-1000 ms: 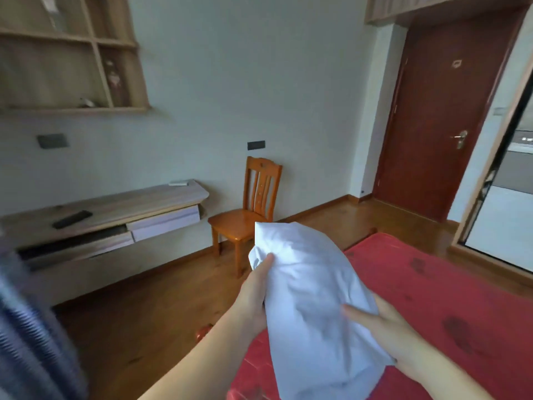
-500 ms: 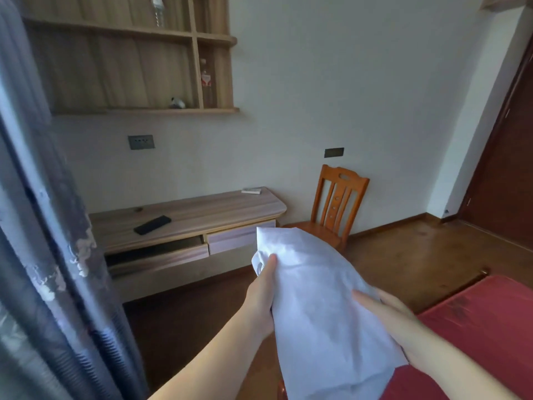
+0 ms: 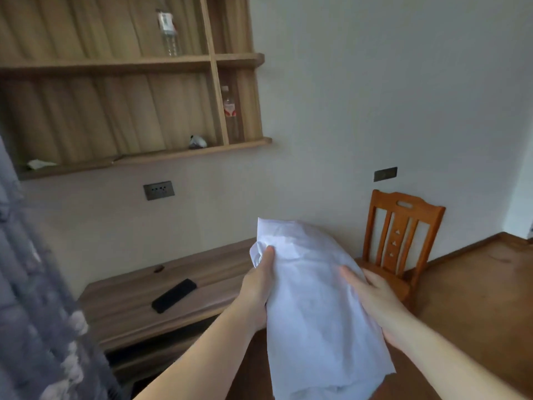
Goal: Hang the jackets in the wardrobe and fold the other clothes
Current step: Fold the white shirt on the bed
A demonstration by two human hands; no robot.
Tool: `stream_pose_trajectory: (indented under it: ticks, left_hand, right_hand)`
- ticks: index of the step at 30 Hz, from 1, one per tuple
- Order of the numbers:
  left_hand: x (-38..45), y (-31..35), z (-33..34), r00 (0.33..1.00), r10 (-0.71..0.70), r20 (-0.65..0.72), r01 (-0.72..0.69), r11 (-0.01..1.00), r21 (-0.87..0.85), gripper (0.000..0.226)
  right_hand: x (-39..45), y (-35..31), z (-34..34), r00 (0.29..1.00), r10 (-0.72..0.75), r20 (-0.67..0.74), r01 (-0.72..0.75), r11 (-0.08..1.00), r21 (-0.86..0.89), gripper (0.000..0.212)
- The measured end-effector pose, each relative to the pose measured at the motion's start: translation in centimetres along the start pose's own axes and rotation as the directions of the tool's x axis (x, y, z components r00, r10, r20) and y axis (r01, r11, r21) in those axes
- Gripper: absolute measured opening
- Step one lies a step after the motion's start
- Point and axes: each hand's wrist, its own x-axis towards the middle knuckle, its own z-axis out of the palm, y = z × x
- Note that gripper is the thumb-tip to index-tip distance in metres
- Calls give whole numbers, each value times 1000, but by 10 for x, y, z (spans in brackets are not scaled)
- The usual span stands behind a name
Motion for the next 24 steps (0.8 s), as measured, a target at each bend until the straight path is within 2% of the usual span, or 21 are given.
stream_pose_trajectory:
  ticks: [2,7,11,13,15,18,21,24]
  left_hand:
    - [47,15,-4,1000,13,-14,-13,1000,18,56]
    - [162,34,7,996,-26,82,22,998,52,58]
    - [225,50,56,970,-112,217,99,993,69,34]
    - [252,52,95,953,-117,278,91,990,105,40]
    - [273,48,138,943,-78,322,34,989,141,47]
    - [309,28,203,960,36,279,-110,960,256,53]
    - [335,15,271,953,9,303,-121,927,355,62]
    - [367,6,345,915,39,402,-238,857,457,58]
  right_hand:
    - [43,4,13,998,-18,-60,18,1000,-11,22]
    - [135,19,22,963,-47,-264,34,998,-55,24]
    - [179,12,-1,910,12,-414,-40,997,-59,26]
    - [195,4,-23,874,9,-486,-55,995,-81,28]
    - [207,-3,-52,832,-15,-555,-58,992,-113,30]
    - [223,-9,-103,758,-47,-651,-57,989,-138,29]
    - [244,-13,-159,688,-71,-722,-48,988,-144,28]
    - [275,-16,-224,636,-100,-765,-31,987,-155,28]
